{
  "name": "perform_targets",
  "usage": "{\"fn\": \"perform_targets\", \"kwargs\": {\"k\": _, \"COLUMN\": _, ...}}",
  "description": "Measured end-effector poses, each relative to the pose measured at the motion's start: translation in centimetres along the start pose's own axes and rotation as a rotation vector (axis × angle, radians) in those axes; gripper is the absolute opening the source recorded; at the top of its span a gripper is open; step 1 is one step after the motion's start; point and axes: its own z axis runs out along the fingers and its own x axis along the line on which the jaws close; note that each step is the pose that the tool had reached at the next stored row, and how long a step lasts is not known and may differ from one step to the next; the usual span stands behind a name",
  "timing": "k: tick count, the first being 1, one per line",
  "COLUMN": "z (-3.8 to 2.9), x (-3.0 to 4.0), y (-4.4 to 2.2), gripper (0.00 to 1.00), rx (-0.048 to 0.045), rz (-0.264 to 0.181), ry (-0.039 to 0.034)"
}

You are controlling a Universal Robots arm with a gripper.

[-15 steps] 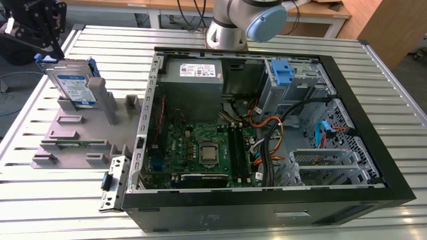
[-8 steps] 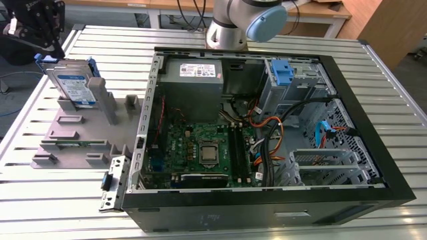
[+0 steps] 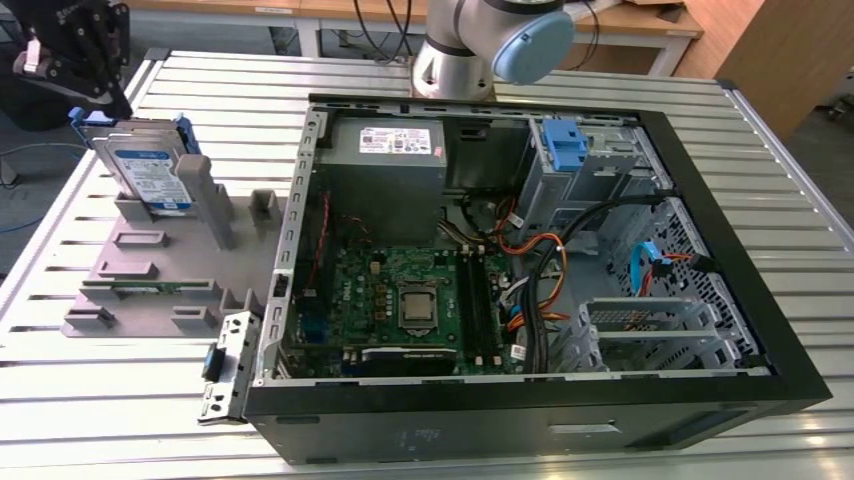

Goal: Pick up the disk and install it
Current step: 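Pick up the disk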

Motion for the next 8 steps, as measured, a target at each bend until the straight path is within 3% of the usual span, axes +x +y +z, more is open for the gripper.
{"fn": "perform_targets", "kwargs": {"k": 5, "z": 0.14, "x": 0.00, "y": 0.01, "gripper": 0.11, "rx": 0.0003, "rz": -0.066, "ry": -0.0013}}
{"fn": "perform_targets", "kwargs": {"k": 8, "z": 0.17, "x": 0.00, "y": 0.00, "gripper": 0.11, "rx": 0.0006, "rz": -0.096, "ry": -0.0076}}
